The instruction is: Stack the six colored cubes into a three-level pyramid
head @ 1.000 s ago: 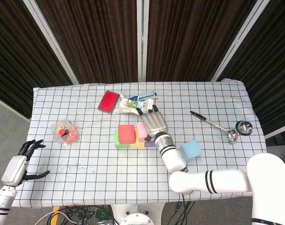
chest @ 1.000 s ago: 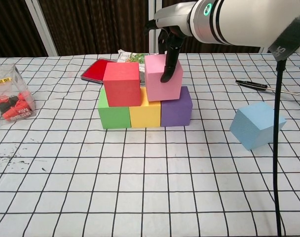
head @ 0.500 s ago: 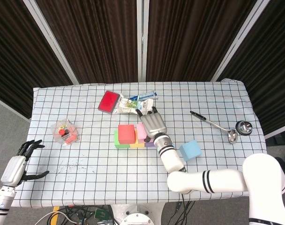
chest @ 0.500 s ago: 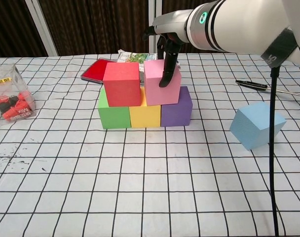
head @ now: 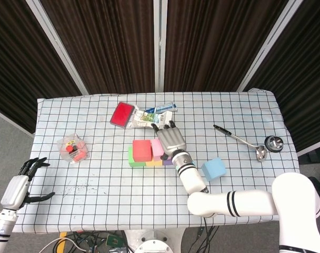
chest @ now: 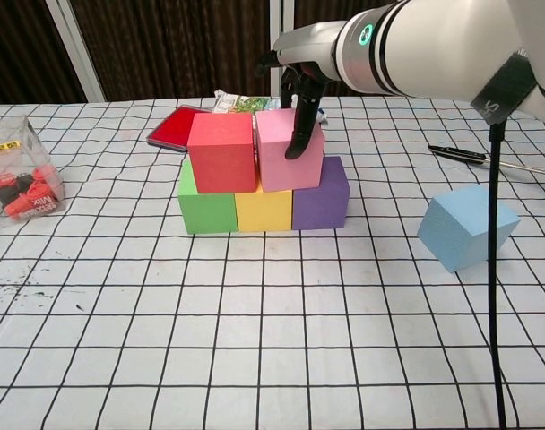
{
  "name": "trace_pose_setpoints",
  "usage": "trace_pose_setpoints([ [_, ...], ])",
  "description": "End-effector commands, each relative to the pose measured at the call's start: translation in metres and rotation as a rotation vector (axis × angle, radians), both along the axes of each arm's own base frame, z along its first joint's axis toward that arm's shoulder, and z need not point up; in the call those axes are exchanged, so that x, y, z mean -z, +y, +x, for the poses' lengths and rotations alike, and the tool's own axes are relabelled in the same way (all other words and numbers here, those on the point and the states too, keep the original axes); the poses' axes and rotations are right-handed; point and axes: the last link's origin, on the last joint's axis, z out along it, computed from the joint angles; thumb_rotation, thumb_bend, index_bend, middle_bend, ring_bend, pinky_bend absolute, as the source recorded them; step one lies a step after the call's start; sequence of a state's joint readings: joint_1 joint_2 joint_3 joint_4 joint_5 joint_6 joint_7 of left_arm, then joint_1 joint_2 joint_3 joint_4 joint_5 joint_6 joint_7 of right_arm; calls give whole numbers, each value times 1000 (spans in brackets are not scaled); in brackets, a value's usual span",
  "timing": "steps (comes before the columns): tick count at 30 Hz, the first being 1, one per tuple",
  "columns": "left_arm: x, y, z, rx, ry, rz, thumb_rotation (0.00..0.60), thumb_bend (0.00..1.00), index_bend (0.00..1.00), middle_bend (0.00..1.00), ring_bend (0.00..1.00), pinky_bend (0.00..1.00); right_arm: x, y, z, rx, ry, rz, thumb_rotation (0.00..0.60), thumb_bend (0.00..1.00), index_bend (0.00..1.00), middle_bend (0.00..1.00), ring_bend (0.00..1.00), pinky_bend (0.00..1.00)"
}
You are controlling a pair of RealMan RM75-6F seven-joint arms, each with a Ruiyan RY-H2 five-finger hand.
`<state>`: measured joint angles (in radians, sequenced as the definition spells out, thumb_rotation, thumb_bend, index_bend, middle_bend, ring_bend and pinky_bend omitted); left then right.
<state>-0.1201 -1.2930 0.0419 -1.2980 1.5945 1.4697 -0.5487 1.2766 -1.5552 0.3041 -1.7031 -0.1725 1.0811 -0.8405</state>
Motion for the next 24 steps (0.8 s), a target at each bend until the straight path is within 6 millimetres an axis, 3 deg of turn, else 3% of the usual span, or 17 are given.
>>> trace_pose_setpoints([
  [1, 0, 0, 0, -1, 2, -2, 600, 0, 100, 215, 48, 46, -1, 0, 0, 1, -6, 1, 600, 44, 0, 302, 121, 0],
  [12, 0, 1, 2, 5, 4, -2, 600, 0, 100, 215, 48, 45, -14, 3, 1, -5, -50, 7, 600, 16, 0, 245, 77, 0],
  [19, 0, 1, 3, 7, 7, -5, 600, 0, 100, 215, 48, 45, -41, 11, -4, -18, -141, -4, 600, 0, 0, 186, 28, 0],
  [24, 2, 1, 2, 1, 9, -15, 600, 0, 100, 215, 48, 46, -63, 13, -23, -36, -280, 17, 600, 0, 0, 88, 0, 0],
])
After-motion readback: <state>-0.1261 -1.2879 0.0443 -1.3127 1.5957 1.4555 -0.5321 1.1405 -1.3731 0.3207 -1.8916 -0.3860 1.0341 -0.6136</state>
